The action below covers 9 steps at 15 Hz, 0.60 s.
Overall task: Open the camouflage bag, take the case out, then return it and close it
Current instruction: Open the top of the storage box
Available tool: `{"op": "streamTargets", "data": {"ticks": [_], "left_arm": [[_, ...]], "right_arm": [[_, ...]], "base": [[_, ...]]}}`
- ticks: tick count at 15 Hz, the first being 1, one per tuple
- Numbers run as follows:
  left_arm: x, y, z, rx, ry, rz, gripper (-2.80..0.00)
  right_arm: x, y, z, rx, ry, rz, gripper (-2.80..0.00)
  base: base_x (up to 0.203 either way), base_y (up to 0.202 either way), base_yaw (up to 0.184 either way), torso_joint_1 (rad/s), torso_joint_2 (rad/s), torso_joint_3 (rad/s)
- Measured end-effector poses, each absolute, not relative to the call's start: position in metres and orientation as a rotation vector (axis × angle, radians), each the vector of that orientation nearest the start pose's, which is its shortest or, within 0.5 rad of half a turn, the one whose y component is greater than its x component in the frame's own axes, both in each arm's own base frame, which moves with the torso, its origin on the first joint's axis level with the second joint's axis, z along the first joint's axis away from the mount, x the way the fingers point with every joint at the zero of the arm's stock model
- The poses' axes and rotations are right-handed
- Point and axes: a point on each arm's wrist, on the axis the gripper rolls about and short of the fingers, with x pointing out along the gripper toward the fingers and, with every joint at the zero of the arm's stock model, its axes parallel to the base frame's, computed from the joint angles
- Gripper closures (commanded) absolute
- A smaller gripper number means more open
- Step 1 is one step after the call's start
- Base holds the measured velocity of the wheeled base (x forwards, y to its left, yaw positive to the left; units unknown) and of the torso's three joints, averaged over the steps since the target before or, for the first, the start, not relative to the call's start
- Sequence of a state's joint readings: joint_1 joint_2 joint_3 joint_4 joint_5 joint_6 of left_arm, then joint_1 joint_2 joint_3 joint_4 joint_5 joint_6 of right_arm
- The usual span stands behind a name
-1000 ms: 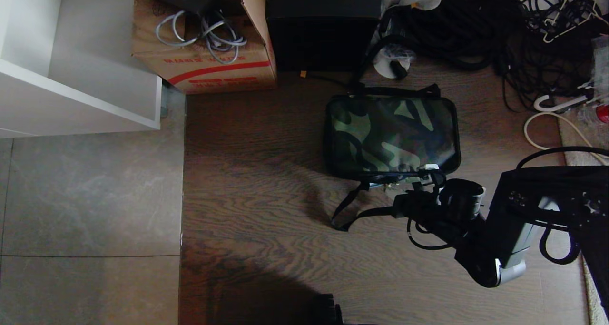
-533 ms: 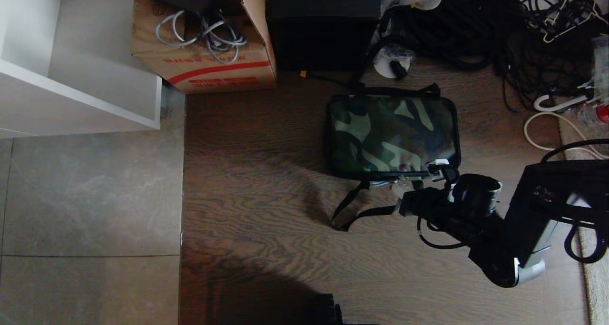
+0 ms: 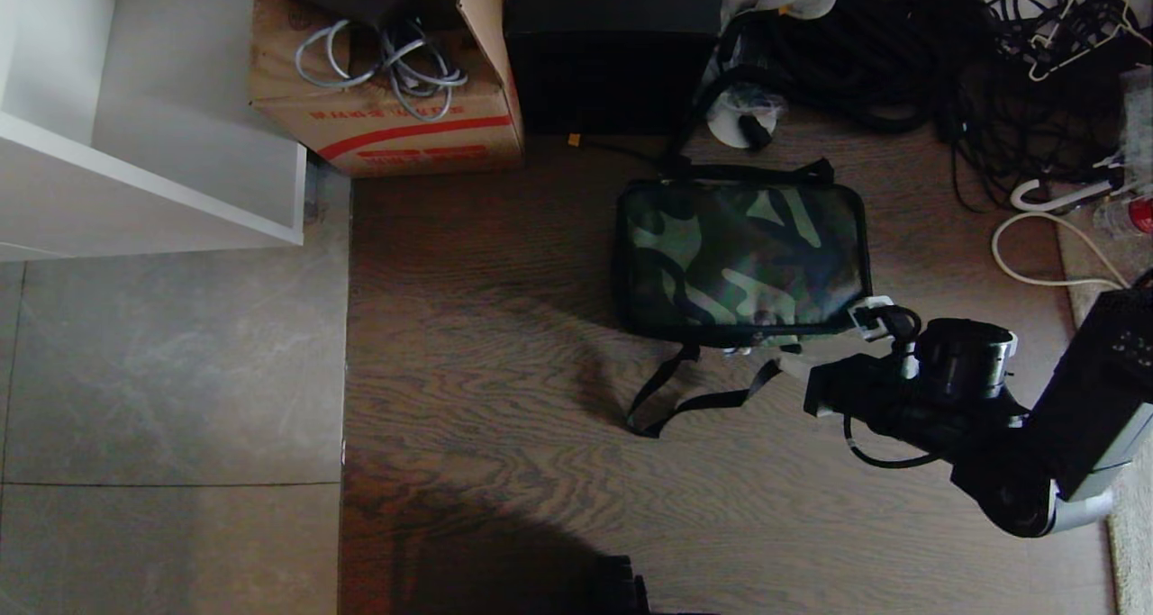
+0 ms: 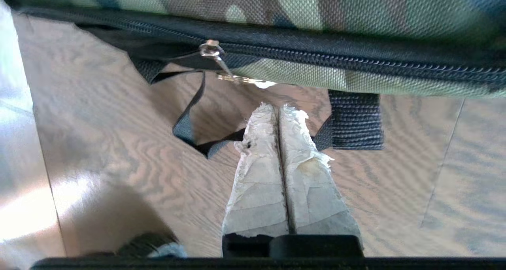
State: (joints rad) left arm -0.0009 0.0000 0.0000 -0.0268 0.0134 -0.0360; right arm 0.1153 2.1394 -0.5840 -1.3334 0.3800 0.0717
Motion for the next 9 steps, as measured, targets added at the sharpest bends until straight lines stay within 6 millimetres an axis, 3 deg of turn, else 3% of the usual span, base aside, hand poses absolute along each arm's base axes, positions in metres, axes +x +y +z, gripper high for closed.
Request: {"op": "streamTargets", "data": {"ticks": [5, 6, 9], "left_arm": [[-0.023, 0.000, 0.078, -0.037, -0.027, 0.012, 0.00], [-0.023, 0.000, 0.078, -0.037, -0.027, 0.012, 0.00], [-0.023, 0.000, 0.078, -0.037, -0.027, 0.012, 0.00]], "right_arm": [[0.330, 0.040, 0.056, 0.099, 0.283, 0.467, 0.00], [0.330, 0.042, 0.055, 0.096, 0.282, 0.472, -2.80], [0.329, 0.053, 0.050, 0.102, 0.282, 0.504, -2.80]], "base": [[0.000, 0.000, 0.000, 0.000, 0.00, 0.000], [0.000, 0.000, 0.000, 0.000, 0.00, 0.000], [0.000, 0.000, 0.000, 0.000, 0.00, 0.000]]}}
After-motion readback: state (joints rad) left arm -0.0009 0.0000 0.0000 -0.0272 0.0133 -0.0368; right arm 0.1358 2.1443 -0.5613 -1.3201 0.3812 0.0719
